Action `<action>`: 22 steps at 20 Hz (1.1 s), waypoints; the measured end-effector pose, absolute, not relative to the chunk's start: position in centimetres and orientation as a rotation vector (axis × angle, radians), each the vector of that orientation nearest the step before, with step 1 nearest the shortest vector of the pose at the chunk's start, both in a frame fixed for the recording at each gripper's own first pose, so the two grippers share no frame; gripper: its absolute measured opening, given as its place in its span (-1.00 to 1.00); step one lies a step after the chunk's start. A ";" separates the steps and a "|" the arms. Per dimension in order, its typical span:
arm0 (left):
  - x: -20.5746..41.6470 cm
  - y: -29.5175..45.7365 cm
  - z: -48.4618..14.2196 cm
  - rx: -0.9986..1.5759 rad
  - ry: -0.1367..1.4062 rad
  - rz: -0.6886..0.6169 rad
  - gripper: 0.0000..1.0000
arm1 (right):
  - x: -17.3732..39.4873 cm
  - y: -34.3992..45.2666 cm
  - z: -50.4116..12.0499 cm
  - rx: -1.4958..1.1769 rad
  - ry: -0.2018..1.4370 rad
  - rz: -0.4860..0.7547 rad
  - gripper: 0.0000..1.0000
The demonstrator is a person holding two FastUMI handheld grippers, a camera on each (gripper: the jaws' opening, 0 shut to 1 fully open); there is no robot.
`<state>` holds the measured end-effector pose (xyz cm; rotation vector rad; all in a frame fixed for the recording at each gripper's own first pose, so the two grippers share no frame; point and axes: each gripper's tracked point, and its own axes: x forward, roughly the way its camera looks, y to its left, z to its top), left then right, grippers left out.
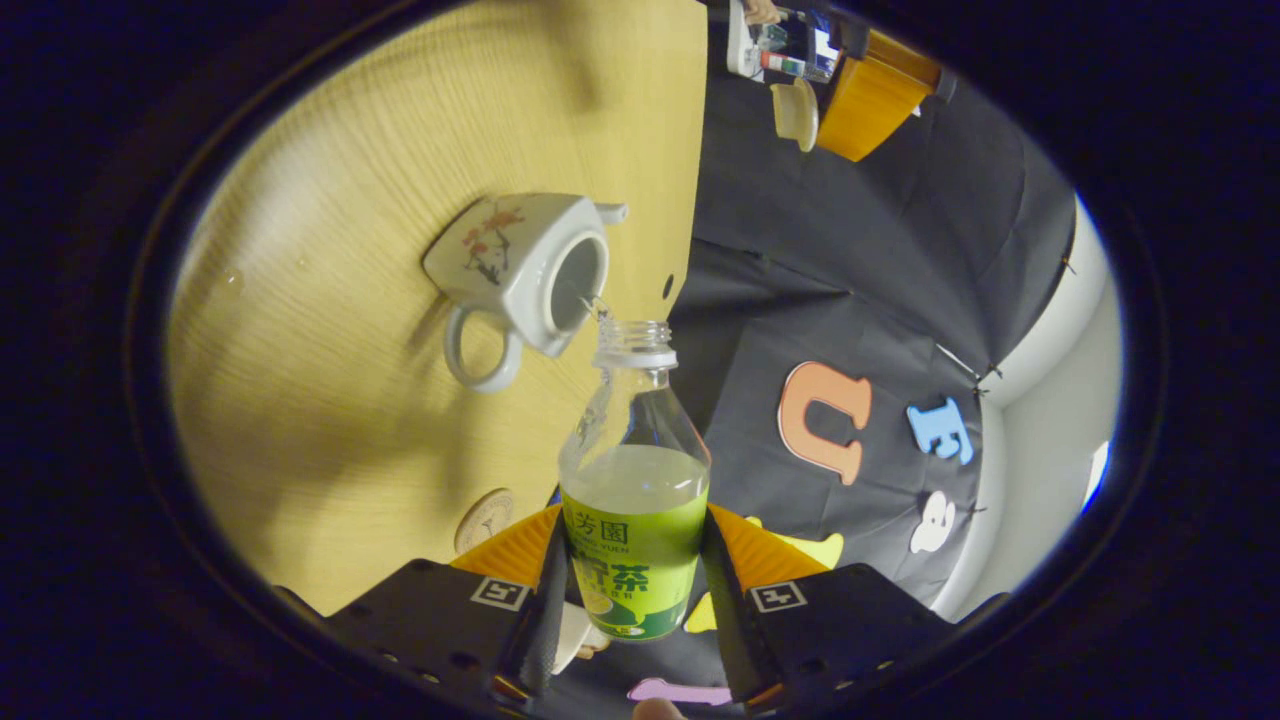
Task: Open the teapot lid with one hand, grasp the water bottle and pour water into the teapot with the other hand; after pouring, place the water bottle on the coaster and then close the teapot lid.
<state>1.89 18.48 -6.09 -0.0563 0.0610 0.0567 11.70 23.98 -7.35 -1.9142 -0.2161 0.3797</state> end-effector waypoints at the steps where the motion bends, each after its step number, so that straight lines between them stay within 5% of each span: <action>1: 1.9 18.5 -6.1 -0.058 0.062 0.057 -0.92 | 11.7 24.0 -7.3 -1.924 -0.215 0.378 0.31; 22: 2.0 18.8 -6.5 -0.066 0.072 0.062 -0.92 | 11.4 25.4 -6.0 -2.043 -0.293 0.368 0.31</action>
